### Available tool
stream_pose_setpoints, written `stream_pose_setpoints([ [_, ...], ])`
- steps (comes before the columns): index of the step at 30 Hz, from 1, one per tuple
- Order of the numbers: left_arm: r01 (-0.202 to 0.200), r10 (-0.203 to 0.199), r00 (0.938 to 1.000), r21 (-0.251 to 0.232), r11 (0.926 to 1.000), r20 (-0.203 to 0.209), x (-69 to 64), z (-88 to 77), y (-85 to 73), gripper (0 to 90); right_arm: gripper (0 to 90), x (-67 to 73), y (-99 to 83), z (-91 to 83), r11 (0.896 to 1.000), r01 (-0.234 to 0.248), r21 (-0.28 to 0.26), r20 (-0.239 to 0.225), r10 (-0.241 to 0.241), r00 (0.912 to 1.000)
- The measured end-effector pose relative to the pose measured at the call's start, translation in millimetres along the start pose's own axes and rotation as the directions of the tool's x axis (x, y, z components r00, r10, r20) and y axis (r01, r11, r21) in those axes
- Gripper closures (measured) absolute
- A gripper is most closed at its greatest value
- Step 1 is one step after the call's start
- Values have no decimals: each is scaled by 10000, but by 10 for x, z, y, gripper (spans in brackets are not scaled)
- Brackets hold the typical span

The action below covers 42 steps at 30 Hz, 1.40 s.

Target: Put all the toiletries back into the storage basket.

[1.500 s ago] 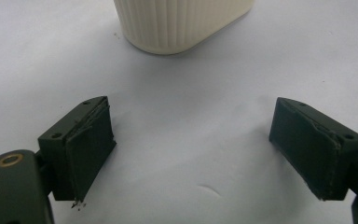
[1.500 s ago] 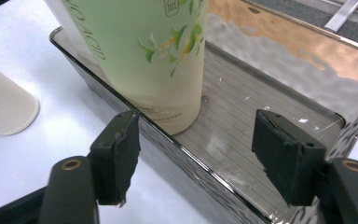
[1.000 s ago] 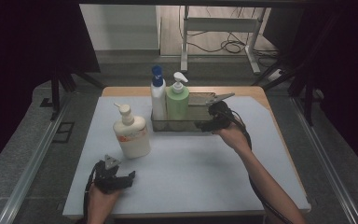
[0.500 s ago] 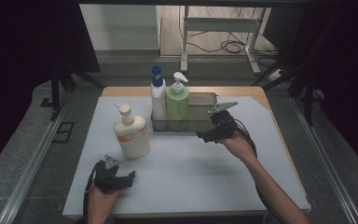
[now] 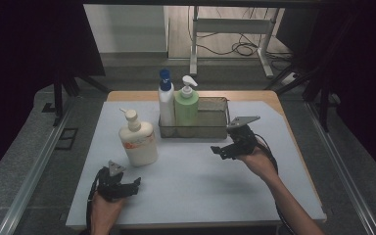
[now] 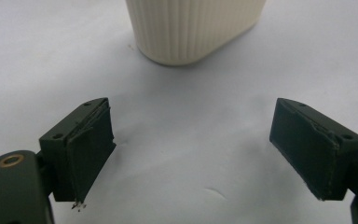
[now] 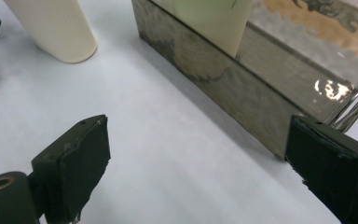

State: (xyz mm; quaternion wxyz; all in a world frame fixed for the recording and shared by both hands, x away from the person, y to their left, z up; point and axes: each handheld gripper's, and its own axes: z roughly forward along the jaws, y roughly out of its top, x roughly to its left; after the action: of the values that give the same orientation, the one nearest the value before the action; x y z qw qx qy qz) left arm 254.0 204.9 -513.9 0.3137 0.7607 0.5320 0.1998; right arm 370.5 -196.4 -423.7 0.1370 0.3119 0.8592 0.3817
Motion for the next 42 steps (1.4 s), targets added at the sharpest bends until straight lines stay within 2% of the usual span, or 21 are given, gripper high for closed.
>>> stream_pose_setpoints([
  [5, 32, -32, 10000, -5, 10000, 41, 46, -34, 5, 134, 65, 40, -82, -22, 10000, -48, -77, -26, 47, 10000],
  [11, 102, -102, 9999, -13, 9999, -32, 97, -49, 24, 157, 65, 124, -157, -67, 9998, 180, -112, 125, -179, 9998],
  [21, -123, 123, 9999, -15, 9999, 71, 158, -35, 72, 320, 65, 174, -372, -129, 9996, -67, -264, 36, 68, 10000],
  [29, 72, -70, 9999, -164, 9998, 100, 257, -23, 184, 428, 68, 206, -588, -148, 9997, -209, -149, 194, 212, 9996],
  [34, 170, -170, 9999, -226, 9996, -24, 332, 12, 232, 513, 72, 253, -700, -133, 9992, -396, -42, 85, 397, 9992],
  [42, 236, -237, 9997, -326, 9992, -37, 427, 71, 296, 655, 72, 301, -857, -76, 9996, -257, 82, 186, 256, 9995],
])
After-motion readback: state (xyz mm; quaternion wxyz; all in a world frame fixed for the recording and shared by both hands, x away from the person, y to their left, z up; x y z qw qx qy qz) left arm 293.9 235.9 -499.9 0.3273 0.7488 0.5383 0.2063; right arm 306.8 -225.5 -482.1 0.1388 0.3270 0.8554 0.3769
